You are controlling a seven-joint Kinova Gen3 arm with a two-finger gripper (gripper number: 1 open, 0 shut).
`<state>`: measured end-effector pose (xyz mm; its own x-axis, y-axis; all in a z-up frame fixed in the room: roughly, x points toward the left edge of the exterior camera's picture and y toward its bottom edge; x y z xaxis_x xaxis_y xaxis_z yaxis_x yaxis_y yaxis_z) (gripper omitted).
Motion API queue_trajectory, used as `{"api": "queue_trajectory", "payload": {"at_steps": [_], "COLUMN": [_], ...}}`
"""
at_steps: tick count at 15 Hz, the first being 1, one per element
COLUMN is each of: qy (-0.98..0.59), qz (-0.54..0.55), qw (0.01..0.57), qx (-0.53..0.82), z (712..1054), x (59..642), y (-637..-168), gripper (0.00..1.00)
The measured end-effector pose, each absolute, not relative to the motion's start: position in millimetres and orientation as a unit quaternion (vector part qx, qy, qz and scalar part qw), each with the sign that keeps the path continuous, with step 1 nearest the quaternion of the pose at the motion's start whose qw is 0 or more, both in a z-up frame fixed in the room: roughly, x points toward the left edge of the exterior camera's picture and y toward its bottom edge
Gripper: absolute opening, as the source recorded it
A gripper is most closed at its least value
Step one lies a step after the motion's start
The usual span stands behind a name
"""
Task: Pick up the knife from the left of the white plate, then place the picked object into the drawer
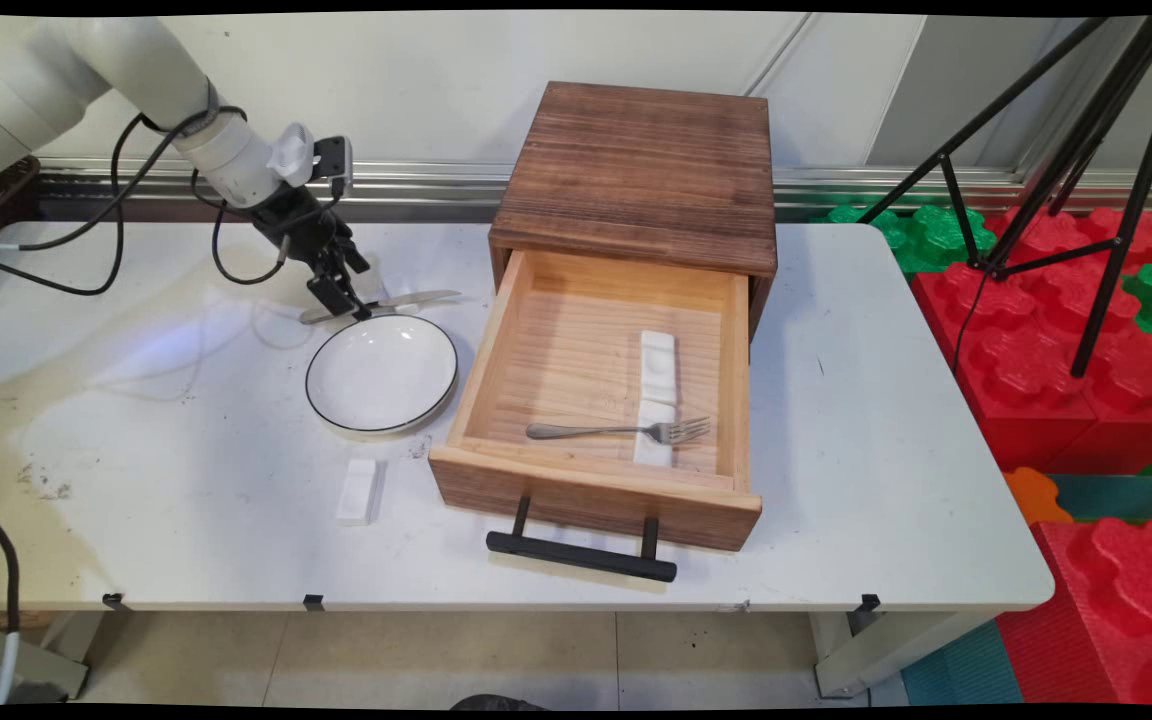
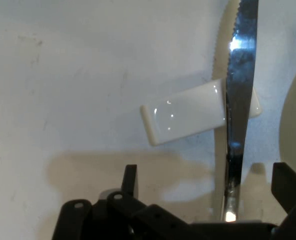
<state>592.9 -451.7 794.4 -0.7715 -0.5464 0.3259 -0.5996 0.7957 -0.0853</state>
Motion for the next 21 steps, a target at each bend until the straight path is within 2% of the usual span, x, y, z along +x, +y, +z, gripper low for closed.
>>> {"api": "queue_trajectory", "payload": {"at_steps": [5, 6, 21], "qy": [-0.938, -0.938, -0.933], "qz": [0.091, 0.092, 0.097], "qw": [0.146, 0.146, 0.158], "qx": [0.302, 0.302, 0.308], "z": [788.7, 788.2, 795.8], "x": [591.8, 591.6, 601.1], "y": [-451.6, -451.7, -447.8], "gripper": [1.00, 0.00, 0.00]}}
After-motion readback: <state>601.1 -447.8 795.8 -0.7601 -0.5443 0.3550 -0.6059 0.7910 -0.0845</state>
